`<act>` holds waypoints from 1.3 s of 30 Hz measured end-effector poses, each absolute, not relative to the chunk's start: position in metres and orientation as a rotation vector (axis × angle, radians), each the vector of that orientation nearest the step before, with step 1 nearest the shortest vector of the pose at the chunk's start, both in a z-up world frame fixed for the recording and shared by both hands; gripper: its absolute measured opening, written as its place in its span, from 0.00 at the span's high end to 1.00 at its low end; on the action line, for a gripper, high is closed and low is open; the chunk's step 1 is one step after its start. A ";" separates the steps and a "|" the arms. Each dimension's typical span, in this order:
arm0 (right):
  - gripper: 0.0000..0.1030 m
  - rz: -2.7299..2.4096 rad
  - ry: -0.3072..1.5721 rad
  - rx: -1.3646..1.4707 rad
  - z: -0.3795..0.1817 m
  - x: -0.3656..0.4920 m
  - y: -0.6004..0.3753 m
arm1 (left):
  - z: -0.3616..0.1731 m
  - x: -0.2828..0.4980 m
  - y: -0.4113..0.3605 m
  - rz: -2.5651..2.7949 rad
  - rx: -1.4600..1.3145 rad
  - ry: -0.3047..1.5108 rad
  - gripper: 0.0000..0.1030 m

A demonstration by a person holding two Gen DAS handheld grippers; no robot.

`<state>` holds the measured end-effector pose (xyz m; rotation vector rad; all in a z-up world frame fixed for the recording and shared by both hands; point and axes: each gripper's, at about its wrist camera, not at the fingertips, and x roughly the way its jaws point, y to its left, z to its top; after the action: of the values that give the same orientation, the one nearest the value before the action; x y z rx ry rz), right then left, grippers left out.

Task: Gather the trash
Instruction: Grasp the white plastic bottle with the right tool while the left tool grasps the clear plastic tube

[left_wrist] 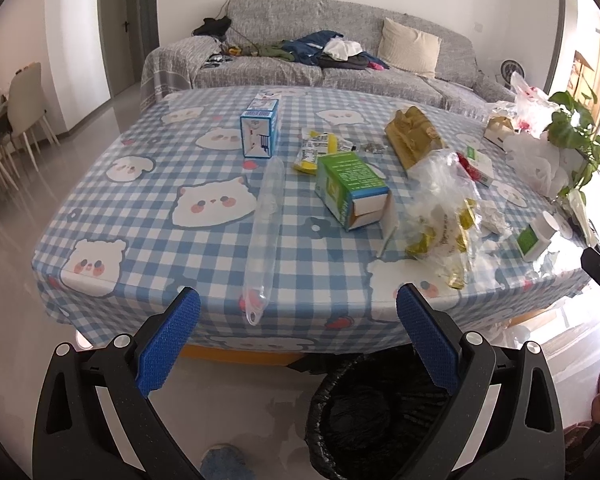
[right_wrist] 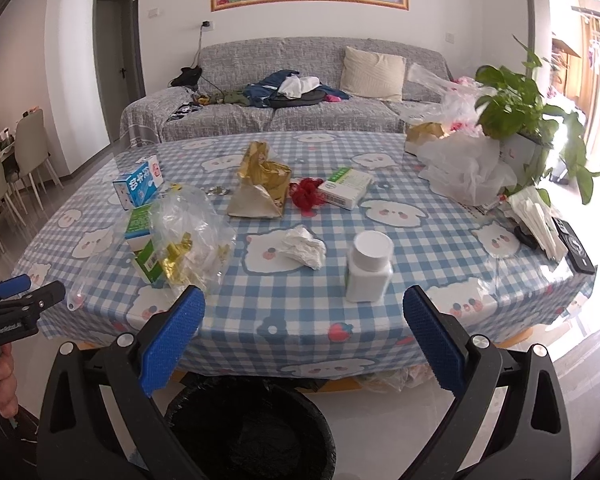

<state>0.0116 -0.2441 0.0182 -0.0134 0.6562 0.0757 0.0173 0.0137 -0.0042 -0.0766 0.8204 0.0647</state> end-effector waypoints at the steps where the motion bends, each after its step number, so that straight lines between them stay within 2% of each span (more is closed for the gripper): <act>1: 0.07 0.078 0.656 -0.019 0.018 0.013 -0.241 | -0.005 0.020 0.015 0.068 -0.077 0.824 0.08; 19: 0.27 0.126 0.739 -0.054 -0.011 0.091 -0.213 | -0.028 0.088 0.041 0.096 -0.104 0.906 0.13; 35: 0.38 0.107 0.801 -0.112 -0.043 0.155 -0.209 | -0.050 0.151 0.056 0.121 -0.107 0.974 0.27; 39: 0.46 0.112 0.793 -0.146 -0.045 0.161 -0.203 | -0.055 0.164 0.056 0.117 -0.097 0.984 0.30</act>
<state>0.1614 -0.2029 -0.0445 -0.1458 0.7935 0.1117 0.1639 0.0555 -0.0548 -0.0966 0.9838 0.1170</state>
